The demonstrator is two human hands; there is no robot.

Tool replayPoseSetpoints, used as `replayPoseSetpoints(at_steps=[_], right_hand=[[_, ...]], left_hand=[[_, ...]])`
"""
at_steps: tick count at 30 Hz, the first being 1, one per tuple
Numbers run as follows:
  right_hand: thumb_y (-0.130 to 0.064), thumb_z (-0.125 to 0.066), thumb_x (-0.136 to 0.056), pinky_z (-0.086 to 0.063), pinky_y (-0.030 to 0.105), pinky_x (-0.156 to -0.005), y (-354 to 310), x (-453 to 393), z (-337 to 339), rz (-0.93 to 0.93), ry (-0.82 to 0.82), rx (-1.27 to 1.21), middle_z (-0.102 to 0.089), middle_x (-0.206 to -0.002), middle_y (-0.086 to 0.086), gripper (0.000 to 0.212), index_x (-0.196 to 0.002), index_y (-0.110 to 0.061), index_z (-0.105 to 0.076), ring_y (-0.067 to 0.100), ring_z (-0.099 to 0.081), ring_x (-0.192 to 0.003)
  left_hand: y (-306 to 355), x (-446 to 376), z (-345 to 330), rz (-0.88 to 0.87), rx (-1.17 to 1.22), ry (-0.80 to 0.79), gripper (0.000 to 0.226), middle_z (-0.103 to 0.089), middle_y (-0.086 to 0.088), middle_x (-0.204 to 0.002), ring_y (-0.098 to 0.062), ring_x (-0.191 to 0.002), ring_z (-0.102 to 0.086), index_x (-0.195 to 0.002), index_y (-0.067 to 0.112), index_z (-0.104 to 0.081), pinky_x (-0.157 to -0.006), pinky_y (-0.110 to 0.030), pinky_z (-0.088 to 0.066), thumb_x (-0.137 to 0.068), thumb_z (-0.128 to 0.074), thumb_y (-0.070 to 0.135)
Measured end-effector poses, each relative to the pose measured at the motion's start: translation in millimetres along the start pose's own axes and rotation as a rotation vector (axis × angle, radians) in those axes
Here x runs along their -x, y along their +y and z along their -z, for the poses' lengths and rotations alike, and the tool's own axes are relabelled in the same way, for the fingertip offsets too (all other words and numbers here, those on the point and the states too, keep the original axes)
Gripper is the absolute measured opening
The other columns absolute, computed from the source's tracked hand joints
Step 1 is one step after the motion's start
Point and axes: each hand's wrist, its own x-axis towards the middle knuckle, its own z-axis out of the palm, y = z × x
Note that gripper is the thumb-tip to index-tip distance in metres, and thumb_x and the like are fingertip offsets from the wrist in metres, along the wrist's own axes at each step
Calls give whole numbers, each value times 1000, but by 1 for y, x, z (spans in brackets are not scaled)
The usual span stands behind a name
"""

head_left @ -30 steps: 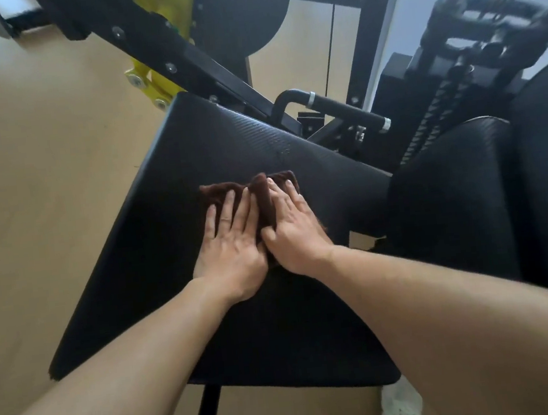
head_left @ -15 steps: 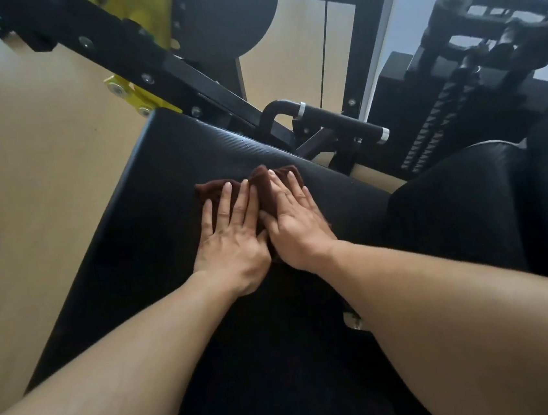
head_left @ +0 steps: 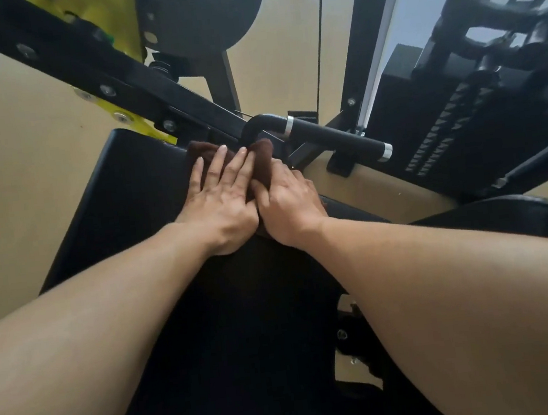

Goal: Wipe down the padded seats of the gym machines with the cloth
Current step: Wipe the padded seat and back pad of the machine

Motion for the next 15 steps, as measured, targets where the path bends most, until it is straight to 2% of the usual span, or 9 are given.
replayPoseSetpoints(at_steps=[3,6,10,12,15], right_hand=[[-47,-37,-102,-36,43,-109,-1,-1,-4,-42,76,19,-62,-127,3,43,-134,-21,-49,24,-53,-118],[-48,-35,-102,-37,43,-108,-2,-4,-3,-59,57,18,-62,-127,4,43,-132,-20,-49,25,-54,-119],[-47,-37,-102,-36,44,-109,-3,0,3,-52,23,-12,-60,-132,4,40,-132,-23,-48,26,-53,-123],[-45,-40,-102,-33,43,-112,-2,7,4,-47,19,-41,-58,-138,4,43,-139,-24,-45,26,-50,-129],[-41,-43,-102,-22,41,-123,1,26,-2,-24,98,-89,-47,-152,0,52,-152,-27,-37,22,-35,-145]], left_hand=[[-6,-18,10,-31,34,-52,75,2,14,-169,-9,-153,18,-160,32,3,-121,-43,21,-93,-30,39],[-6,-20,15,-38,18,-64,78,-3,13,-169,-8,-153,14,-160,31,0,-122,-43,20,-89,-32,38],[4,-7,7,-6,-33,14,73,5,9,-169,-11,-153,19,-160,25,5,-122,-44,20,-95,-28,34],[9,2,2,18,-22,33,71,11,8,-169,-13,-153,22,-160,23,8,-121,-45,20,-97,-26,34],[14,19,-9,23,3,51,70,20,6,-167,-15,-150,29,-159,23,14,-120,-44,23,-100,-23,37]])
